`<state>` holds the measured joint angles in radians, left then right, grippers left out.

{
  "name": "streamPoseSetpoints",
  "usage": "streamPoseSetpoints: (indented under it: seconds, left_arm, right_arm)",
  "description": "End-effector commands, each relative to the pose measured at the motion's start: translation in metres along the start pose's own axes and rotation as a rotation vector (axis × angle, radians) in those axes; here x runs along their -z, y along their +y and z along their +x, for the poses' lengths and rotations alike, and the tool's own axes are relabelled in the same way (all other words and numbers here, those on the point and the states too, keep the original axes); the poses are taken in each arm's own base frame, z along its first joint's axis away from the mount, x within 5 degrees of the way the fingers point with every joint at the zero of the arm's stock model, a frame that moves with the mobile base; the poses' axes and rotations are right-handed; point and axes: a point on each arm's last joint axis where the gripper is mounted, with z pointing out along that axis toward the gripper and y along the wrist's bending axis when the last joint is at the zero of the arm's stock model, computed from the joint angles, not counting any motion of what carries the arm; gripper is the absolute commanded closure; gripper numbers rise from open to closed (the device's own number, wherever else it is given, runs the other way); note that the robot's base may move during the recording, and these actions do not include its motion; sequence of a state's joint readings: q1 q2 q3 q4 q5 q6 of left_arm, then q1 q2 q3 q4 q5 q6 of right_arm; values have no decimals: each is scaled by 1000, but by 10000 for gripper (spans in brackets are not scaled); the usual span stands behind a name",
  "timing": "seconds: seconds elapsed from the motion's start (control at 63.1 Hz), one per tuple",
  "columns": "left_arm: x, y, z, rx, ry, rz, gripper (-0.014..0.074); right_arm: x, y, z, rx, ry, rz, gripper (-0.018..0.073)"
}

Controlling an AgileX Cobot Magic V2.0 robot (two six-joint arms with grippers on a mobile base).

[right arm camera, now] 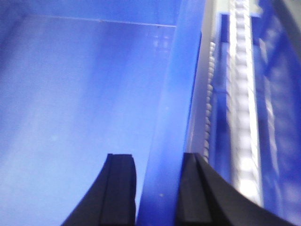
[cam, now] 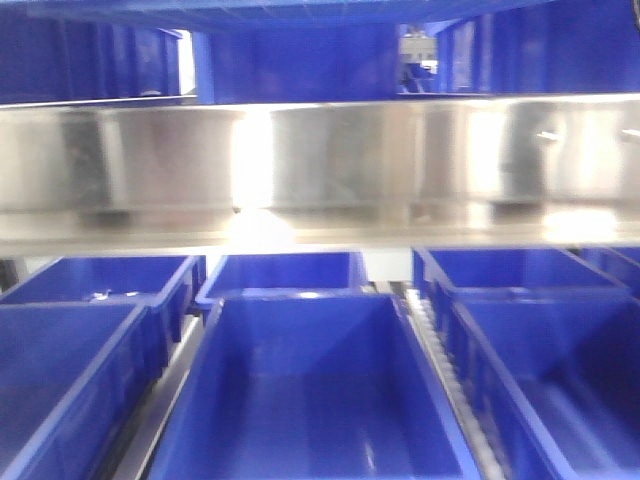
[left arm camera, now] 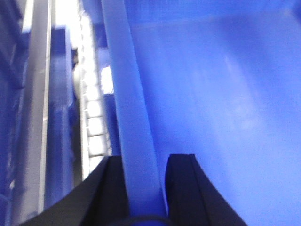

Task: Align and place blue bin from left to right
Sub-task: 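Back away from the rack and turn while holding the bin in both grippers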

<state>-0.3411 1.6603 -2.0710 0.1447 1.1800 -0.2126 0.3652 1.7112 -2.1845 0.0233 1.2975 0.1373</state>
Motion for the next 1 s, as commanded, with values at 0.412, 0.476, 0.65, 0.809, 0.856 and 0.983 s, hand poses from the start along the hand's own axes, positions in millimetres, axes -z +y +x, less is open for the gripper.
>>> streamPoseSetpoints:
  seconds: [0.412,0.476,0.65,0.809,0.856,0.983]
  left_arm:
    - [15,-4,-26,-26,-287,41,615]
    - [15,-4,-26,-26,-287,41,615]
    - [15,-4,-26,-26,-287,41,615]
    - [15,-4,-26,-26,-287,41,615]
    - [15,-4,-26,-26,-287,41,615]
    - [15,-4,-26,-26,-287,41,615]
  right_arm:
    - [24,4,-14,44,-178,-27,636]
    - [24,4,-14,44,-178,-27,636]
    - [24,4,-14,44,-178,-27,636]
    - [24,4,-14,44,-178,-27,636]
    - [24,4,-14,44,-178,-27,636]
    - [24,4,-14,44,-178,-27,636]
